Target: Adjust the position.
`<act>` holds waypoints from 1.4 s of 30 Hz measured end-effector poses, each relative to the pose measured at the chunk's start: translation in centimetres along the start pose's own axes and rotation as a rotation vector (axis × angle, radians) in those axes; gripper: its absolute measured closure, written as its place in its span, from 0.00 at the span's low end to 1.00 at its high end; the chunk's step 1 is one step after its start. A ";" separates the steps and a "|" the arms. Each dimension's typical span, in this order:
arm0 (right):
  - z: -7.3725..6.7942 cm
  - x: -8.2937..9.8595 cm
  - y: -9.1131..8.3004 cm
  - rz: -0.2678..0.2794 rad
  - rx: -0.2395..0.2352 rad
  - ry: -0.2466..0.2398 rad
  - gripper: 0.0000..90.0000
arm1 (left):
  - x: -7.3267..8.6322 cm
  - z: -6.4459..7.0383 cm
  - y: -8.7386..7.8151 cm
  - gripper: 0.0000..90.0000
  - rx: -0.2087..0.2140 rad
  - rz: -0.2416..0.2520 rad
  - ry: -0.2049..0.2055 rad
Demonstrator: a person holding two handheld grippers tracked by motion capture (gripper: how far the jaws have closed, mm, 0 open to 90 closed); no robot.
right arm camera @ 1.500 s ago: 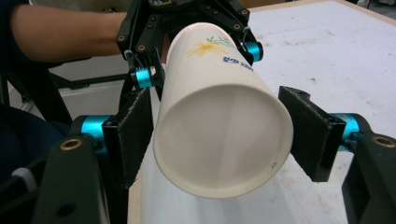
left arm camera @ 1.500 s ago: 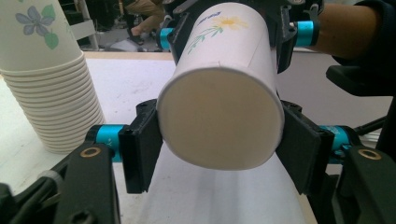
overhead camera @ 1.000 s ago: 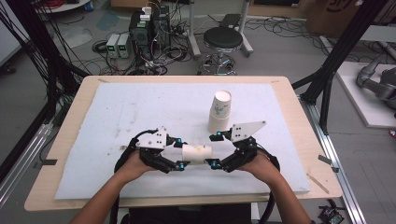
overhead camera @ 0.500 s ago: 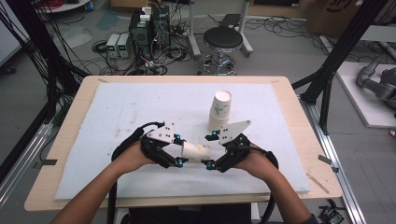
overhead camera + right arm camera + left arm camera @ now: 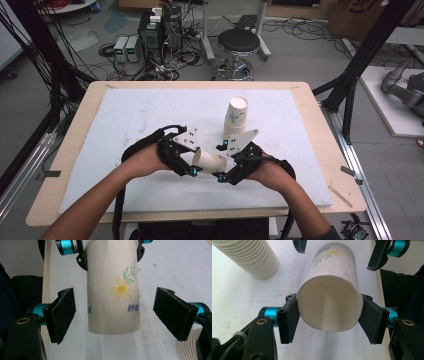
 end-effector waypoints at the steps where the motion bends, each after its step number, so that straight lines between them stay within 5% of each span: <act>1: 0.0 -0.1 0.0 -0.009 0.002 -0.003 0.20 | -0.1 0.0 0.0 0.41 -0.001 -0.008 0.005; 10: -0.2 -0.8 1.0 -0.082 0.039 -0.041 0.22 | -0.6 -0.1 0.2 0.41 -0.003 -0.049 0.019; 21: -0.6 -1.0 2.4 -0.182 0.043 -0.089 0.40 | -1.1 0.1 1.0 0.40 0.005 -0.073 0.026; 29: -0.6 -1.0 2.8 -0.205 0.055 -0.070 0.41 | -1.3 0.1 1.1 0.39 -0.004 -0.068 0.017; 33: -0.6 -1.0 2.8 -0.203 0.056 -0.063 0.41 | -1.1 0.1 1.2 0.34 -0.005 -0.033 0.001; 37: -0.4 -0.7 2.5 -0.198 0.069 -0.050 0.40 | -0.3 -0.2 1.1 0.21 -0.008 0.060 -0.057; 42: 0.0 0.4 1.7 -0.144 0.081 0.007 0.40 | 1.4 -0.7 0.3 0.21 -0.022 0.191 -0.136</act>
Point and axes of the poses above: each handheld gripper's, and its own axes: y roughly forward along the jaws, x roughly out of its underside, z roughly to its right, the point moved 3 cm from there along y, roughly forward along the jaws, and after that the axes turned 12 degrees about -z, right-handed, at the moved point
